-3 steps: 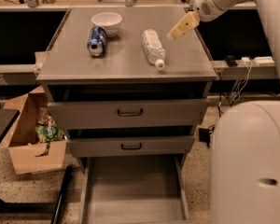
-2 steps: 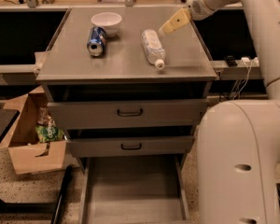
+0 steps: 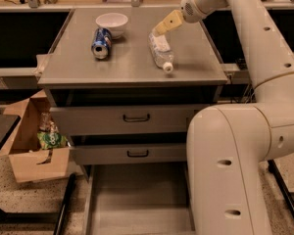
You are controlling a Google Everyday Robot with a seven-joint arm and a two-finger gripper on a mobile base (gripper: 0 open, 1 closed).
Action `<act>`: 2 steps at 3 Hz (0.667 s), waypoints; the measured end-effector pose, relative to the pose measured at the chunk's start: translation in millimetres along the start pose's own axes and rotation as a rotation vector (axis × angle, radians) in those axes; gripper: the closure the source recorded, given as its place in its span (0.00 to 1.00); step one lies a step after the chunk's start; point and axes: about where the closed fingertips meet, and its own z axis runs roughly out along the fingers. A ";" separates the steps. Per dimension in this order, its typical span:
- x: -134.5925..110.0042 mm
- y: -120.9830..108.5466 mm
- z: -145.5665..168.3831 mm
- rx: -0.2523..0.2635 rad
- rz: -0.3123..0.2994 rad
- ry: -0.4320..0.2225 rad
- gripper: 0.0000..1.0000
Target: Place blue plastic bottle into bottom drawer
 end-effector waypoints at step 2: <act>-1.7 16.5 26.8 -0.028 0.029 0.033 0.00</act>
Offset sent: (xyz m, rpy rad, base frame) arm 0.0093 0.0362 -0.0152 0.0033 0.0783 -0.0137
